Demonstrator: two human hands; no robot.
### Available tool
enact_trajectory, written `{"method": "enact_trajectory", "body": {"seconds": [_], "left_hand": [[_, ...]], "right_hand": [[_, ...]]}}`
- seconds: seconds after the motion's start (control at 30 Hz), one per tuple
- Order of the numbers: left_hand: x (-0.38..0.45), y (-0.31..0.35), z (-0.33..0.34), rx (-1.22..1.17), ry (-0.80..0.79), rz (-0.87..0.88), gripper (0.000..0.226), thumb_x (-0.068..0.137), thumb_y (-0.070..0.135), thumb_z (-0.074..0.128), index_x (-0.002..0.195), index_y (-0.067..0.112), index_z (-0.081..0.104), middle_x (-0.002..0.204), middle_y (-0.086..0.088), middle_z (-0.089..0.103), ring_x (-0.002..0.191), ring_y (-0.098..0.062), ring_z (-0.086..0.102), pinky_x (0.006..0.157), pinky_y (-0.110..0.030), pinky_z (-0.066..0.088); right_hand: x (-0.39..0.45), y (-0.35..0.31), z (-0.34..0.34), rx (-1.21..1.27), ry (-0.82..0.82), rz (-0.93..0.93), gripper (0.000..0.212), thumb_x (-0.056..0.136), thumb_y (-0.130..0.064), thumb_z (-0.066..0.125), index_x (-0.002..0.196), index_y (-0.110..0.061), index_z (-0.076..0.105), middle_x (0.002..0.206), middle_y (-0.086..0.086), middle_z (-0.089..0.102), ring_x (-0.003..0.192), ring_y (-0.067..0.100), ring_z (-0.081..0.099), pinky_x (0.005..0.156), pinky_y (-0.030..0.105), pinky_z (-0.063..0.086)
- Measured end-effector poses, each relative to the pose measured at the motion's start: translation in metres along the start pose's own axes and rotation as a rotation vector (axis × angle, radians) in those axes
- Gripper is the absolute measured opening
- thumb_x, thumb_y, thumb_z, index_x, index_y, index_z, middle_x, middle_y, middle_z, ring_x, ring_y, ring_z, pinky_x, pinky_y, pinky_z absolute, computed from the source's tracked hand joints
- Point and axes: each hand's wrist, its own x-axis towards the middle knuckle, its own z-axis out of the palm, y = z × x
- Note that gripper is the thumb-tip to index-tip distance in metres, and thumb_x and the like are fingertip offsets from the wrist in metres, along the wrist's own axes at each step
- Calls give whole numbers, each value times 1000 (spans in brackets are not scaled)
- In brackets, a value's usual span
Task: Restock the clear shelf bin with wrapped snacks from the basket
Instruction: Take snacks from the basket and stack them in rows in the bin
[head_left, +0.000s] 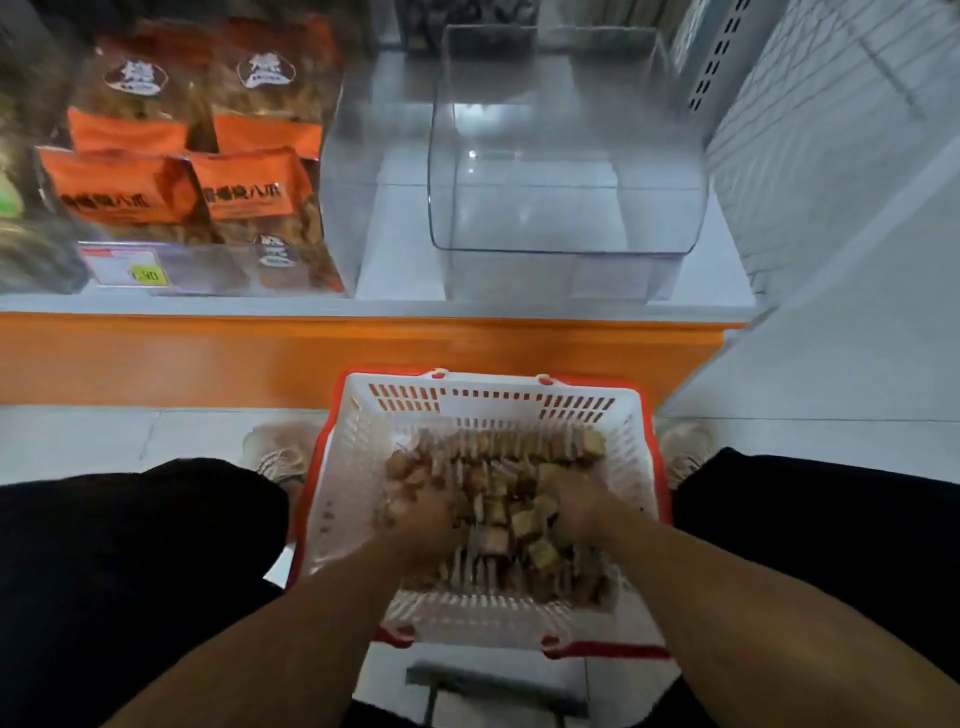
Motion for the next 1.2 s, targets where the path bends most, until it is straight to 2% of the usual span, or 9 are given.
{"method": "enact_trajectory", "body": {"seconds": [0.23, 0.33, 0.47, 0.57, 0.67, 0.77, 0.9, 1.03, 1.2], "left_hand": [[31, -36, 36, 289, -157, -39, 92, 77, 63, 43, 158, 24, 26, 153, -17, 42, 141, -40, 38, 107, -46, 41], [44, -27, 22, 96, -279, -34, 84, 77, 56, 65, 149, 19, 43, 139, -15, 59, 127, -36, 56, 103, -44, 48], [53, -13, 16, 39, -194, -21, 97, 74, 61, 74, 154, 25, 34, 148, -12, 50, 131, -35, 53, 106, -45, 47], [57, -11, 29, 46, -66, -68, 101, 77, 53, 77, 158, 39, 19, 151, -13, 40, 122, -39, 58, 99, -44, 52], [65, -11, 35, 18, -24, -60, 99, 86, 37, 74, 161, 38, 9, 159, -16, 25, 136, -41, 46, 104, -44, 48], [72, -12, 34, -20, -48, -41, 102, 87, 39, 75, 162, 34, 6, 158, -17, 24, 138, -42, 43, 107, -43, 46], [85, -19, 38, -53, -49, -34, 108, 86, 41, 78, 162, 30, 2, 152, -19, 34, 129, -42, 52, 100, -39, 48], [100, -24, 49, 58, -5, -6, 78, 97, 35, 62, 161, 27, 18, 150, -15, 43, 123, -40, 54, 94, -39, 48], [99, -23, 41, -328, 26, -41, 54, 93, 9, 64, 144, 18, 49, 126, -16, 67, 109, -39, 66, 86, -47, 57]], "right_hand": [[48, -10, 35, -310, -266, -121, 103, 72, -17, 84, 156, -32, 26, 165, 9, 10, 150, 42, 13, 108, 54, 41], [56, -16, 30, -325, -245, -144, 105, 77, -14, 81, 158, -35, 19, 167, 8, 0, 151, 41, 13, 100, 52, 47], [65, -19, 29, -197, -46, -178, 94, 84, -14, 71, 157, -35, 17, 164, 7, 12, 143, 38, 34, 86, 39, 50], [77, -27, 31, -134, 178, -189, 75, 87, -22, 64, 152, -34, 29, 153, 3, 27, 140, 33, 35, 97, 47, 50], [94, -39, 30, -145, 82, -189, 82, 90, -21, 61, 157, -39, 17, 162, 2, 14, 147, 37, 19, 102, 53, 44], [108, -44, 24, -174, -33, -191, 71, 92, -34, 62, 154, -37, 28, 166, 1, 5, 150, 40, 9, 113, 52, 36], [122, -49, 33, -13, 18, -138, 57, 99, -39, 52, 152, -33, 34, 165, 4, 16, 148, 37, 24, 113, 46, 38], [122, -45, 55, -56, -38, -177, 69, 92, -38, 57, 154, -24, 30, 161, 10, 21, 142, 38, 32, 112, 45, 37], [114, -37, 56, 296, -2, -159, 48, 89, -19, 65, 136, -18, 54, 129, 7, 59, 119, 28, 57, 100, 37, 48]]}}
